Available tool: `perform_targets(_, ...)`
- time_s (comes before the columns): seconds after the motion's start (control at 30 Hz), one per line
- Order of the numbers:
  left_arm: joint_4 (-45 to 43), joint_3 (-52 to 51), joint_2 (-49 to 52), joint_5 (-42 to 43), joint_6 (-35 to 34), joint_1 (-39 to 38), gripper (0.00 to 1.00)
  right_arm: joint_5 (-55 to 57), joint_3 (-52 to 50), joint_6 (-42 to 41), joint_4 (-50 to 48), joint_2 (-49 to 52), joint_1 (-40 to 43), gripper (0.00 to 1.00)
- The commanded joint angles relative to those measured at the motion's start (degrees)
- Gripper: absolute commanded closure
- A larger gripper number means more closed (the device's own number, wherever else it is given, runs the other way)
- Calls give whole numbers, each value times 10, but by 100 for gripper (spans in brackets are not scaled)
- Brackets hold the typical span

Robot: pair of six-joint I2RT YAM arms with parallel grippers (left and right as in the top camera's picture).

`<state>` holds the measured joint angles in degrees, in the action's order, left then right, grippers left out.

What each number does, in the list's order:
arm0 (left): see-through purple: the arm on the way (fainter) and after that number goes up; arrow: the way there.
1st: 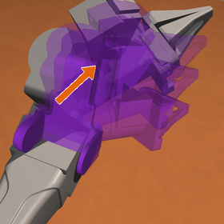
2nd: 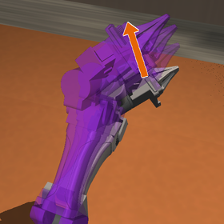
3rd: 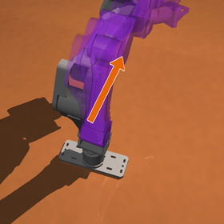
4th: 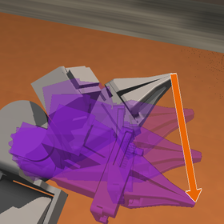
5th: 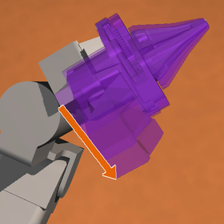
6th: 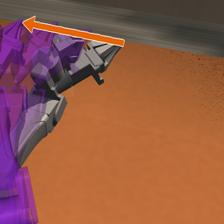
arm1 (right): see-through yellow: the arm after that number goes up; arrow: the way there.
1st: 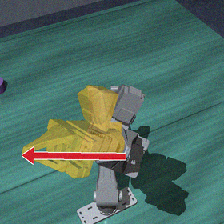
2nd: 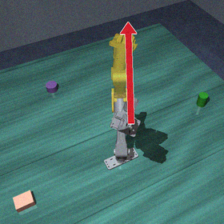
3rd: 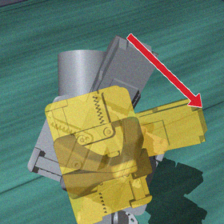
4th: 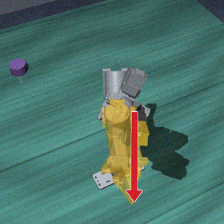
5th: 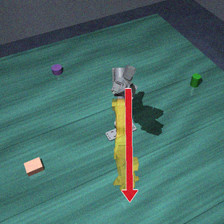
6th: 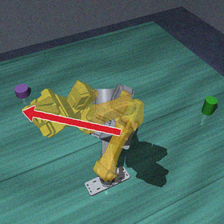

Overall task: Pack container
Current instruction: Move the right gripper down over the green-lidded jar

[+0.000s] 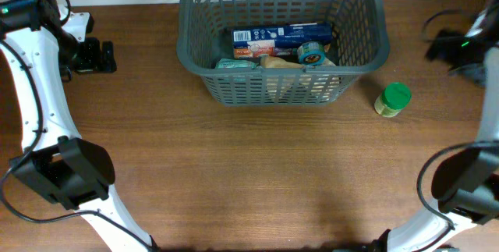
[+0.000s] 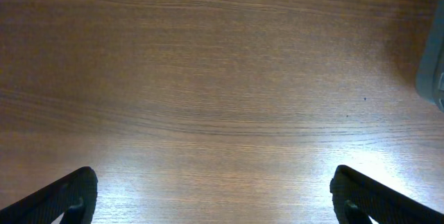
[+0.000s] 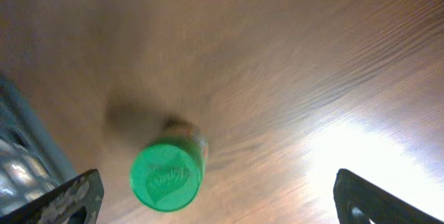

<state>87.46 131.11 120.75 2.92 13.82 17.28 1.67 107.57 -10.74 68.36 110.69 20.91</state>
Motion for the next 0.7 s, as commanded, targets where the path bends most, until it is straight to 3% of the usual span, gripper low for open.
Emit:
perform_targets(0.0, 0, -3, -4, 8, -7, 2, 1, -15, -85, -6, -32, -6, -29, 2)
perform_targets(0.27, 0, -3, -4, 8, -7, 2, 1, -27, -183, 31, -120, -6, -54, 0)
perform_targets(0.67, 0, -3, -4, 8, -7, 2, 1, -34, -191, 24, -143, 44, -55, 0)
